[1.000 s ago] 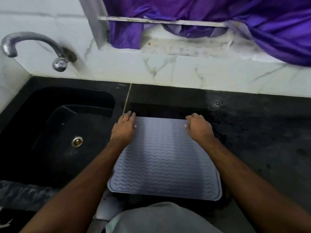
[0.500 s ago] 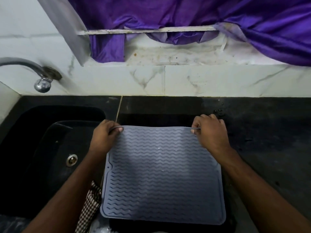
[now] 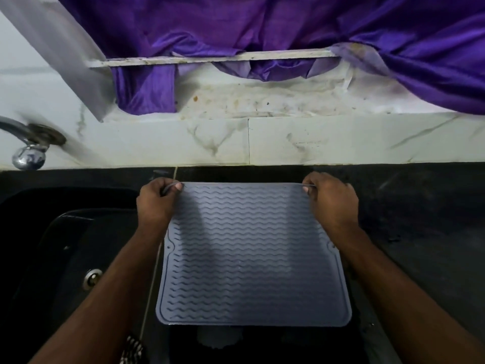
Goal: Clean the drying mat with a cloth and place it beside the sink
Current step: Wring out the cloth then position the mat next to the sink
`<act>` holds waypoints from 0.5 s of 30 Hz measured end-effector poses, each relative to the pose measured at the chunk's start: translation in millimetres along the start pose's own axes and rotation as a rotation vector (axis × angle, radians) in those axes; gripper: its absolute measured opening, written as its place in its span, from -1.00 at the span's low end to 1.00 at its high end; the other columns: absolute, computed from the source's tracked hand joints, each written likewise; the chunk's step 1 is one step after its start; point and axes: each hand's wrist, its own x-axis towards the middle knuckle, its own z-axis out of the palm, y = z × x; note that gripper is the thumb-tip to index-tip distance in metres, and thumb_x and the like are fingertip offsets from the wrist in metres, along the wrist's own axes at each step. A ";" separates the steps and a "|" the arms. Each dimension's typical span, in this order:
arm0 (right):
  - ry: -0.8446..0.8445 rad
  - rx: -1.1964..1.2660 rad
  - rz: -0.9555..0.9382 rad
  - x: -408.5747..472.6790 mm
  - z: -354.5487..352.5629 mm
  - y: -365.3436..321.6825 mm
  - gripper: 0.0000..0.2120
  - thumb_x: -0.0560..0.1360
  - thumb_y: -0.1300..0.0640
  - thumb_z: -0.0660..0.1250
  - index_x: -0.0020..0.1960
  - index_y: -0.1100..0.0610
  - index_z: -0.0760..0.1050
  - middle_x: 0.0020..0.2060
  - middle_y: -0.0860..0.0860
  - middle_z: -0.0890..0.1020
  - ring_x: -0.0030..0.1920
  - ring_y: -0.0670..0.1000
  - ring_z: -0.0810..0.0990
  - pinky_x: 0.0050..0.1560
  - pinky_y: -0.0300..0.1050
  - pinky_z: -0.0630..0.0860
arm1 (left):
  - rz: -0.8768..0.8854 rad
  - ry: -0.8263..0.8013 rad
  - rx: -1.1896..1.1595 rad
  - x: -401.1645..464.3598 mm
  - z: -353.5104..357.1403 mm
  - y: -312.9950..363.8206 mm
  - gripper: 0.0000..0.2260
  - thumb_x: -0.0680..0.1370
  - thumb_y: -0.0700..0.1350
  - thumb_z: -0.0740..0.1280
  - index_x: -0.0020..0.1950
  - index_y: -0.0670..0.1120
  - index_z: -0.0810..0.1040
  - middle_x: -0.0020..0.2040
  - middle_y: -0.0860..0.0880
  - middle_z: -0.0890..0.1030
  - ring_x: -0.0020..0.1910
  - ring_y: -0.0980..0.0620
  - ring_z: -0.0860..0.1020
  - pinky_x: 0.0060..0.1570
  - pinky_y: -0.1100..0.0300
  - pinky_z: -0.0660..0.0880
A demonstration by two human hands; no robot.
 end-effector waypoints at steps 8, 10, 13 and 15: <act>0.062 -0.019 0.117 79.5 57.7 18.4 -0.86 0.54 0.01 0.38 0.00 0.05 0.64 0.01 0.05 0.61 0.08 0.14 0.53 0.11 0.06 0.38 | -0.117 0.082 -0.019 70.8 45.2 7.5 -0.79 0.44 0.12 0.56 -0.21 0.01 0.67 -0.26 0.06 0.67 -0.25 0.11 0.61 -0.10 0.18 0.54; 0.050 0.085 0.193 86.3 78.0 21.2 -0.84 0.52 0.00 0.41 -0.01 0.08 0.65 0.04 0.07 0.57 0.10 0.15 0.52 0.14 0.08 0.40 | -0.193 0.076 0.077 78.7 51.4 -4.6 -0.70 0.43 0.14 0.56 -0.15 -0.09 0.68 -0.21 -0.04 0.69 -0.15 -0.03 0.63 0.06 0.07 0.56; 0.140 0.104 0.181 82.0 105.9 29.0 -0.85 0.55 -0.03 0.35 0.00 0.03 0.60 0.03 0.07 0.54 0.12 0.16 0.47 0.09 0.05 0.34 | -0.134 0.115 0.139 85.0 63.0 -19.3 -0.69 0.44 0.14 0.55 -0.22 -0.09 0.62 -0.31 0.01 0.61 -0.28 0.02 0.53 -0.15 0.25 0.41; 0.188 0.121 0.174 84.8 111.9 35.0 -0.87 0.55 -0.06 0.35 -0.04 -0.01 0.57 -0.01 0.05 0.53 0.08 0.13 0.46 0.03 -0.01 0.28 | -0.092 0.163 0.078 86.6 66.3 -27.3 -0.71 0.41 0.12 0.57 -0.27 -0.05 0.60 -0.38 0.08 0.58 -0.42 0.14 0.48 -0.37 0.39 0.34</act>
